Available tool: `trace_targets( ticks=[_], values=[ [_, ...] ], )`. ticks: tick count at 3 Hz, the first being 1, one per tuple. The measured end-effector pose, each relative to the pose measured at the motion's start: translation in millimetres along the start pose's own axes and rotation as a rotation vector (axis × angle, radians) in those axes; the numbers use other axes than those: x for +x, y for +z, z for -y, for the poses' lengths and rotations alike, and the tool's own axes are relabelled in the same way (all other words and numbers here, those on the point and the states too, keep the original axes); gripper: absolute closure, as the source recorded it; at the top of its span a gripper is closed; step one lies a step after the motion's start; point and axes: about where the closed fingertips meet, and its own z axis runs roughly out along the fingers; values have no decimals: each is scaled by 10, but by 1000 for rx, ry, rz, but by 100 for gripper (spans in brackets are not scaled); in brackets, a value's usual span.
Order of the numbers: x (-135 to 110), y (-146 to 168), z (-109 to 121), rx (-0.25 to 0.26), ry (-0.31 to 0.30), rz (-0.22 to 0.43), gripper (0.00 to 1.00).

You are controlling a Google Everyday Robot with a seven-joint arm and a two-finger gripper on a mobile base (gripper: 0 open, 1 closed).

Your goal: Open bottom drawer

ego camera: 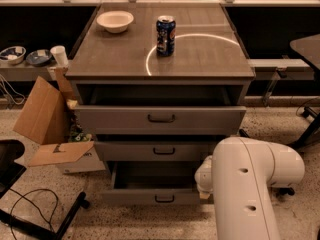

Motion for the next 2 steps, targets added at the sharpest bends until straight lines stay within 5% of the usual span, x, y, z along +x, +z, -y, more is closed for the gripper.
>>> trace_targets(
  ticks=[2],
  values=[
    [109,-99,-54,6,31,-14,98]
  ],
)
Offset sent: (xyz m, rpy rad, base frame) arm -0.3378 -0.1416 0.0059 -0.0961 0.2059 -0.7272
